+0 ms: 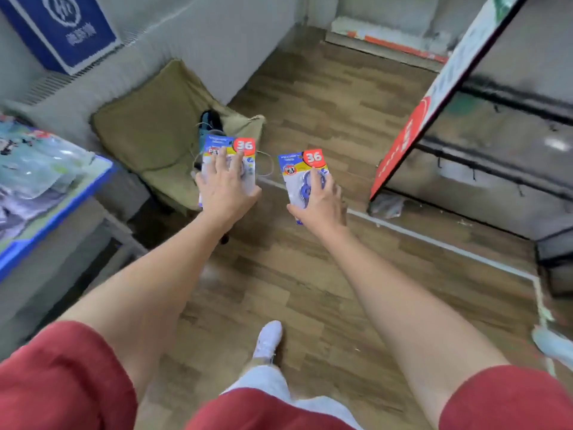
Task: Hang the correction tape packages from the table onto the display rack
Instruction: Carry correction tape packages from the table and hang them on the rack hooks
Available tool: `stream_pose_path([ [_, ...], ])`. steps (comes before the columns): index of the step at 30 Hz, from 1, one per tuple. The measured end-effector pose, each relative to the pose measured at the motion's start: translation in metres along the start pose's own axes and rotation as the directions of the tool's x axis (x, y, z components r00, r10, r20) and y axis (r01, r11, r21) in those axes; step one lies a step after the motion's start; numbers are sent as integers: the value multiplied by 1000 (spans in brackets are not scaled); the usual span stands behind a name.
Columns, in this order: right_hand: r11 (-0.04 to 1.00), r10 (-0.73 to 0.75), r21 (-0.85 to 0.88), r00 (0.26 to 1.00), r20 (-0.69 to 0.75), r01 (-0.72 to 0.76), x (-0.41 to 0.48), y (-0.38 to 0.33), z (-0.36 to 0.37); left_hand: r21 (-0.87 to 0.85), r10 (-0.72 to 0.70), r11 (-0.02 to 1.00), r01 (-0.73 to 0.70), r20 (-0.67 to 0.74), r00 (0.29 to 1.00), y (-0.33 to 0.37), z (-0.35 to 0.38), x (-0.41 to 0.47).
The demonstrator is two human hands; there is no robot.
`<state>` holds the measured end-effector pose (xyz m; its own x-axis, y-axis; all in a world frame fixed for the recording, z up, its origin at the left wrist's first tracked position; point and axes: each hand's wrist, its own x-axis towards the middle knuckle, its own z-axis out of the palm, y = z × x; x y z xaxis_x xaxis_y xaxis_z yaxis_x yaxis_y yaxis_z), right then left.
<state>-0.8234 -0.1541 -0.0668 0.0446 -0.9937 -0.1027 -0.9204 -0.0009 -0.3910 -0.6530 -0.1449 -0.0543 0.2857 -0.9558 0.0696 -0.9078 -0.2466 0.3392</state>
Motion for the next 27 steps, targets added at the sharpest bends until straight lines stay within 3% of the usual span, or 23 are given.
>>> stream_pose_path([
  [6, 961, 271, 86, 955, -120, -261, 39, 128, -55, -11, 281, 959, -282, 124, 952, 147, 58, 47],
  [14, 849, 527, 180, 811, -252, -496, 78, 287, -128, -72, 515, 856, -512, 210, 831, 340, 132, 82],
  [20, 821, 566, 169, 742, -360, -545, 105, 417, -188, -112, 602, 798, -592, 199, 774, 482, 188, 80],
  [27, 875, 465, 131, 734, -495, -466, 150, 550, -278, -177, 591, 796, -579, 20, 806, 634, 213, 94],
])
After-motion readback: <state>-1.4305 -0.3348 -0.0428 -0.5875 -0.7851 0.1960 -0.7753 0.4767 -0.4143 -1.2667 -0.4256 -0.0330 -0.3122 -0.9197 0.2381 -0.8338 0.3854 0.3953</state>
